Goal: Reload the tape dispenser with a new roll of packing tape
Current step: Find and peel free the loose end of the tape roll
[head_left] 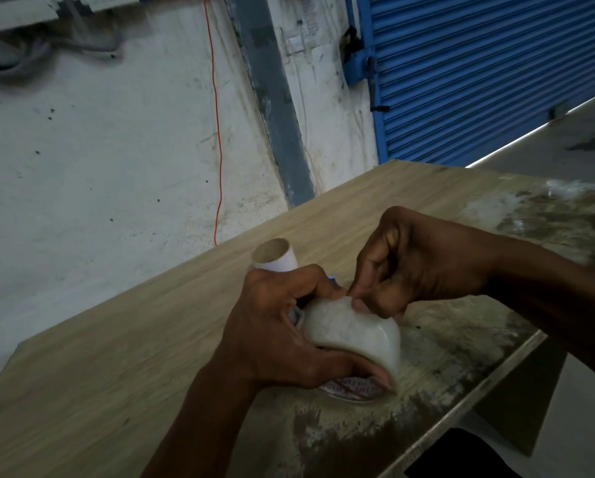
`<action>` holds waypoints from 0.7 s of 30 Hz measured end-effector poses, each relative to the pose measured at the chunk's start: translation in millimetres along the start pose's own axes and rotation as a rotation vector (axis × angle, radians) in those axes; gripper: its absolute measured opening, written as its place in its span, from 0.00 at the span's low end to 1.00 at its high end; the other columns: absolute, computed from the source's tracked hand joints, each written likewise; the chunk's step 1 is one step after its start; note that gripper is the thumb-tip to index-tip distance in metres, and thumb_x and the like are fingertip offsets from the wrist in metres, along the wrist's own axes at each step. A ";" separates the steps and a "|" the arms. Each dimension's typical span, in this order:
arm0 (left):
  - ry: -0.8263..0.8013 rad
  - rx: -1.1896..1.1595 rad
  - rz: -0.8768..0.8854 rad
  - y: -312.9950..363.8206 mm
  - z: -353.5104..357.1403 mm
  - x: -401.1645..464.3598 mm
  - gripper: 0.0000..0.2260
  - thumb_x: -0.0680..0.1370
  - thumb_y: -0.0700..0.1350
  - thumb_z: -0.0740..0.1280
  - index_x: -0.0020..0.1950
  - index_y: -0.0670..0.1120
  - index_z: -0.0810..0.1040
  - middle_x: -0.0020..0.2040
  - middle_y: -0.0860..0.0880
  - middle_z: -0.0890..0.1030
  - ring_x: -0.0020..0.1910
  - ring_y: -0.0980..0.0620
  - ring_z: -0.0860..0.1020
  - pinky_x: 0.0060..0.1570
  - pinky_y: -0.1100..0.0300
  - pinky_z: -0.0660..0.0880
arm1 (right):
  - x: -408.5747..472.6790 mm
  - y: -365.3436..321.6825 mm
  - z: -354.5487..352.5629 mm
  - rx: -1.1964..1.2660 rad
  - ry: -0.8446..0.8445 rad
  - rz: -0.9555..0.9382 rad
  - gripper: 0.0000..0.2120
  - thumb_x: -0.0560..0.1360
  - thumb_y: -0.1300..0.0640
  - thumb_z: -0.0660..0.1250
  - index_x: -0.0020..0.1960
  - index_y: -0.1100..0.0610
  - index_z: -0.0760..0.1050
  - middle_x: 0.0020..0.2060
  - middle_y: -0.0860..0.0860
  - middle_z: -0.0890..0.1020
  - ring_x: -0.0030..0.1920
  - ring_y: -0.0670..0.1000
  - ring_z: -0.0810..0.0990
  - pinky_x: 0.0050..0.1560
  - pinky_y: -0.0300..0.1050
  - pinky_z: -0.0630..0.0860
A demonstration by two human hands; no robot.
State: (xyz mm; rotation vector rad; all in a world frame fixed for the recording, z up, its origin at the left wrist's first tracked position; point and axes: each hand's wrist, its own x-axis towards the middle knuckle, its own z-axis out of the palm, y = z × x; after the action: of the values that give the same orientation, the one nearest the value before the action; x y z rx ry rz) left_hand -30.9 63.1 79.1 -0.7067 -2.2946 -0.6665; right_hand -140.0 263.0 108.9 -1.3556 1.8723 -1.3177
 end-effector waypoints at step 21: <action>0.566 0.289 -0.061 17.9 14.9 -0.2 0.34 0.67 0.65 0.78 0.62 0.44 0.75 0.57 0.60 0.74 0.58 0.66 0.76 0.56 0.72 0.73 | -22.7 2.6 62.5 0.563 0.512 0.478 0.27 0.72 0.31 0.66 0.46 0.55 0.87 0.43 0.53 0.89 0.46 0.54 0.88 0.49 0.55 0.83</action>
State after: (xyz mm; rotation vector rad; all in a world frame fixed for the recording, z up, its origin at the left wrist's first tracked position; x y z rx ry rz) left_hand -25.7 85.2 73.8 -0.2652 -1.8347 -0.4701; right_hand -82.0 257.4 76.7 -0.2776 1.7544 -1.8306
